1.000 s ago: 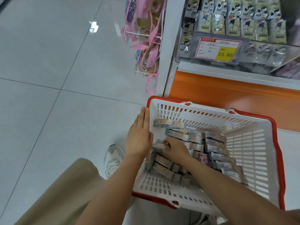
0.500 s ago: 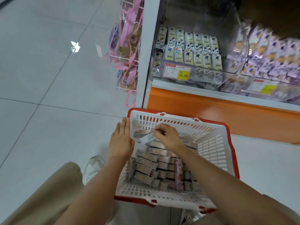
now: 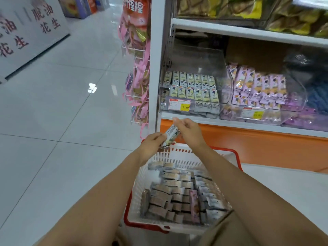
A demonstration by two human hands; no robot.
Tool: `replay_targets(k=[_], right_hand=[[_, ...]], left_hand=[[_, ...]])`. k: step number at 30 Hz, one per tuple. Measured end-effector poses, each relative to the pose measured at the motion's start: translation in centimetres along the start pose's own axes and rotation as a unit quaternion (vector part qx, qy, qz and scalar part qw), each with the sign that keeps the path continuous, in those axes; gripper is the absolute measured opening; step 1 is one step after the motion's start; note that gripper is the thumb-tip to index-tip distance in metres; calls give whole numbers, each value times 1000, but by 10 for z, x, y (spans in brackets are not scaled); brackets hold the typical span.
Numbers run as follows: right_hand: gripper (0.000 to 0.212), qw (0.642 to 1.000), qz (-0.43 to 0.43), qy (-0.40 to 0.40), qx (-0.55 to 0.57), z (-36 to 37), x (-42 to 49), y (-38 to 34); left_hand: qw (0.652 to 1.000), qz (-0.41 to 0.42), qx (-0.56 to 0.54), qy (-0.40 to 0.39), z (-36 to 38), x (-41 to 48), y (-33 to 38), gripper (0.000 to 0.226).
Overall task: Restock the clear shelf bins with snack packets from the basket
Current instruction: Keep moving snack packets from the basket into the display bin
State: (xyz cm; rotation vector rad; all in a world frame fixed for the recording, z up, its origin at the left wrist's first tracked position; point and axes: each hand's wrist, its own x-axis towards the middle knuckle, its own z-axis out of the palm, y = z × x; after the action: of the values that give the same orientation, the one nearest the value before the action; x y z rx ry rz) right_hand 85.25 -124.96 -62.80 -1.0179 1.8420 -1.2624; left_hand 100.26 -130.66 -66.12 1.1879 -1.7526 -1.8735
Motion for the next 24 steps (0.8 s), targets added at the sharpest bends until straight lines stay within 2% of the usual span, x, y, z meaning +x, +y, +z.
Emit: replay_targets(k=[3,7,11,12,14,15,16,17,18,20,22,24], right_hand=[[42,999,-15,-21,38,-8,-4,-16],[47,995,-71,-74,-11,-11,-11,-20],[44,993,-108,-36,-32,-13,-6,-34],[44,993,-114,-22,-34,-14,-3,-40],[43,991,-131,6,-30,-17,4,-52],[43,990,-137,17,-28,-18,9,-58],[42,989,-141,26,-29,-20,15,-65],[41,989,-143,34,-32,-21,22,-70],[40,988,-144,42,-40,-22,30,-75],[39,986,-143,55,-58,-23,48,-82],[38,985,-134,66,-83,-21,65,-86],[38,984,-121,69,-113,-17,83,-88]], left_hand=[[997,15,-68,25,5,-3,20,36],[989,22,-130,61,9,2,40,36],[989,44,-126,69,11,7,62,30],[990,68,-100,79,11,9,67,32],[980,149,37,130,8,14,74,31],[958,190,136,167,5,15,79,25],[918,228,241,217,1,17,82,25],[871,259,331,254,-3,21,84,36],[835,268,403,263,-7,23,85,50],[795,241,503,239,-13,29,81,69],[774,207,557,220,-16,35,71,74],[761,210,574,218,-19,39,62,75]])
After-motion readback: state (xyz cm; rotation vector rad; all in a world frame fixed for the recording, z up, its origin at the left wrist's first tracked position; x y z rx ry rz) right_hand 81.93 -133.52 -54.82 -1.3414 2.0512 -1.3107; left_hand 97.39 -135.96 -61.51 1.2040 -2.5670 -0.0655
